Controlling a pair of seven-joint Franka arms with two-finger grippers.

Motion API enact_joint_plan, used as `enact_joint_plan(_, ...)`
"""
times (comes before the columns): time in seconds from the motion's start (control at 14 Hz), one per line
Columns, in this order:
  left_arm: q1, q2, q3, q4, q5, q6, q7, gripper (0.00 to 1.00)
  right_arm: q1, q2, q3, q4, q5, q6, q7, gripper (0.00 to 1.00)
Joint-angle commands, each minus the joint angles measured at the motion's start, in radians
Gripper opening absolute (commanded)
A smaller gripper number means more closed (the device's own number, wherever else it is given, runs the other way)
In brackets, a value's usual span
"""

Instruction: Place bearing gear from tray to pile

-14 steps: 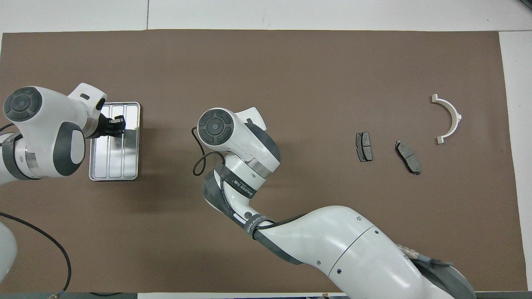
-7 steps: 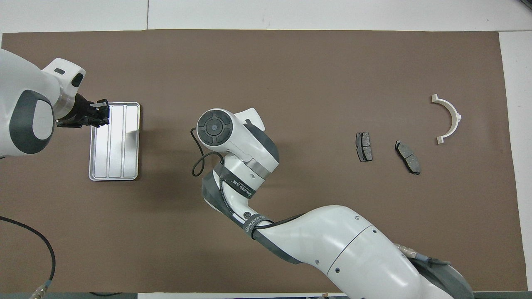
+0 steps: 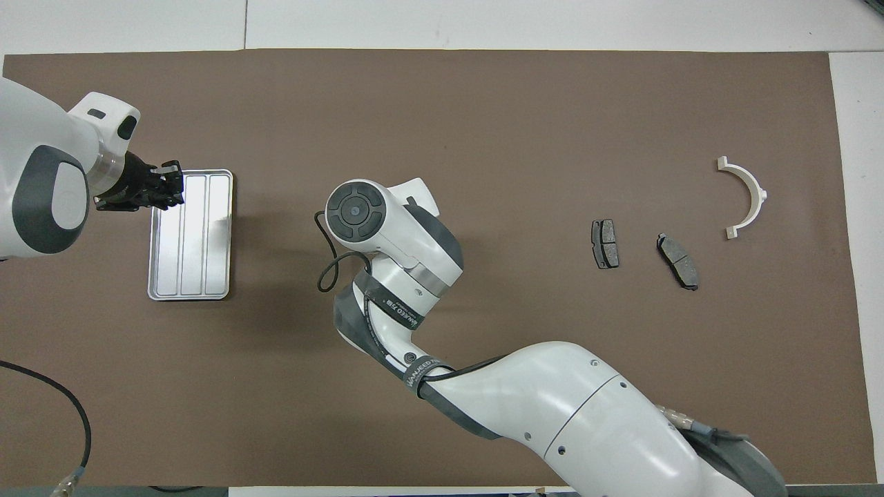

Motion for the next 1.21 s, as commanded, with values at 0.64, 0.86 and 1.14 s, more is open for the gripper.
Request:
enact_joint_plan(0.64, -0.146, 0.002, -0.009, 0.013, -0.040, 0.039, -0.314, 0.00, -0.303, -0.031, 0.013, 0.110, 0.116, -0.096, -0.562, 0.00)
enact_joint_plan(0.86, -0.290, 0.014, -0.007, 0.001, -0.040, 0.146, -0.539, 0.00, -0.365, -0.033, 0.013, 0.110, 0.115, -0.096, -0.651, 0.00)
enact_joint_plan(1.14, -0.456, 0.089, -0.004, 0.010, -0.031, 0.231, -0.725, 0.00, -0.455, -0.028, 0.013, 0.101, 0.113, -0.095, -0.803, 0.00)
